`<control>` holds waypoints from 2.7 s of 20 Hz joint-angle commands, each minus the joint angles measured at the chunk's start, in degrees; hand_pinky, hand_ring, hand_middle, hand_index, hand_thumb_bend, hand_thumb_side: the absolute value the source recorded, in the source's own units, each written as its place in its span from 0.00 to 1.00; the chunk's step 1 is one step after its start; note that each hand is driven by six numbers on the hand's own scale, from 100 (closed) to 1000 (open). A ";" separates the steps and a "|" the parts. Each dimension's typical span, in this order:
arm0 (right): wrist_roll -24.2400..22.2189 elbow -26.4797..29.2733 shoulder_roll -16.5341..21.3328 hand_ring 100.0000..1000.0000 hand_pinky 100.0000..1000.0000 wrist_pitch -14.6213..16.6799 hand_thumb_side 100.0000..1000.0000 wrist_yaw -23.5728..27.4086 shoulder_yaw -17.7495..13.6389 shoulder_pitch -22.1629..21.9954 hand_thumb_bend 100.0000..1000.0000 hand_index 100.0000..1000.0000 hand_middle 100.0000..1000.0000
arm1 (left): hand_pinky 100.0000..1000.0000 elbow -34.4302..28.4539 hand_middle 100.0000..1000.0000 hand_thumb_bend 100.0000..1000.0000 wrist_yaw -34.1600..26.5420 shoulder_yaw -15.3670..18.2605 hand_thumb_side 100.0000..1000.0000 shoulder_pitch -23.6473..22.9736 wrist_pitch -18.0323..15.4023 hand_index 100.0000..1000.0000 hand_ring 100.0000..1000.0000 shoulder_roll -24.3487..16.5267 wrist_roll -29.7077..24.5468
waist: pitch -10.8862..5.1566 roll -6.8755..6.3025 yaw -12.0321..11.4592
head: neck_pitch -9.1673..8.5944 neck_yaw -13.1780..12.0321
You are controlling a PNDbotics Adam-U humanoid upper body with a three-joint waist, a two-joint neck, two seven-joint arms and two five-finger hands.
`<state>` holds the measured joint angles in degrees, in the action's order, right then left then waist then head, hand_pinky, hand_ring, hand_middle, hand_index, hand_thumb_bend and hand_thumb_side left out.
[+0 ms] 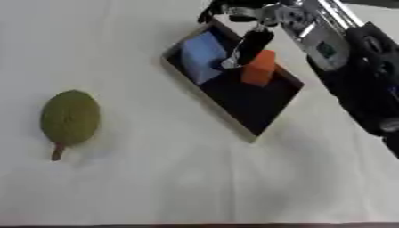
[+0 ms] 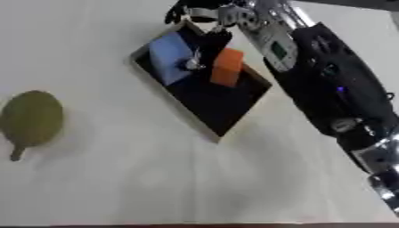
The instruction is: Pick up objects on the table and place them in the box.
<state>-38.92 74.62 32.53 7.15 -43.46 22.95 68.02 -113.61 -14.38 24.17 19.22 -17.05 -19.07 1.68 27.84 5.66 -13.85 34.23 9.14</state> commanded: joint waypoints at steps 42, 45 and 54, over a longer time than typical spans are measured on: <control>39.34 39.97 24.67 0.78 0.85 -8.71 0.44 44.07 -24.61 -31.10 0.00 0.75 0.61 | 0.87 25.27 0.77 0.00 43.56 -20.54 0.47 1.79 -10.93 0.91 0.85 -40.57 -11.32 | -1.97 -5.56 9.67 | 1.77 -11.07; 39.58 39.97 24.22 0.78 0.85 -8.44 0.44 43.90 -24.72 -31.15 0.00 0.75 0.61 | 0.87 24.38 0.77 0.00 43.95 -21.92 0.53 3.08 -12.06 0.91 0.85 -40.56 -14.13 | -1.86 -5.55 9.73 | 1.60 -10.98; 39.75 39.97 23.05 0.77 0.85 -8.44 0.44 43.42 -24.81 -31.63 0.00 0.74 0.60 | 0.88 21.07 0.77 0.00 43.09 -26.56 0.52 8.00 -12.56 0.91 0.86 -39.03 -20.50 | -1.56 -5.53 9.75 | 0.93 -11.33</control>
<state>0.56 113.77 54.51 -1.25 0.12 -0.84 36.02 -91.55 29.07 -2.33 26.47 -29.61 -56.81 -17.98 27.53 0.29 -4.17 35.67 -1.94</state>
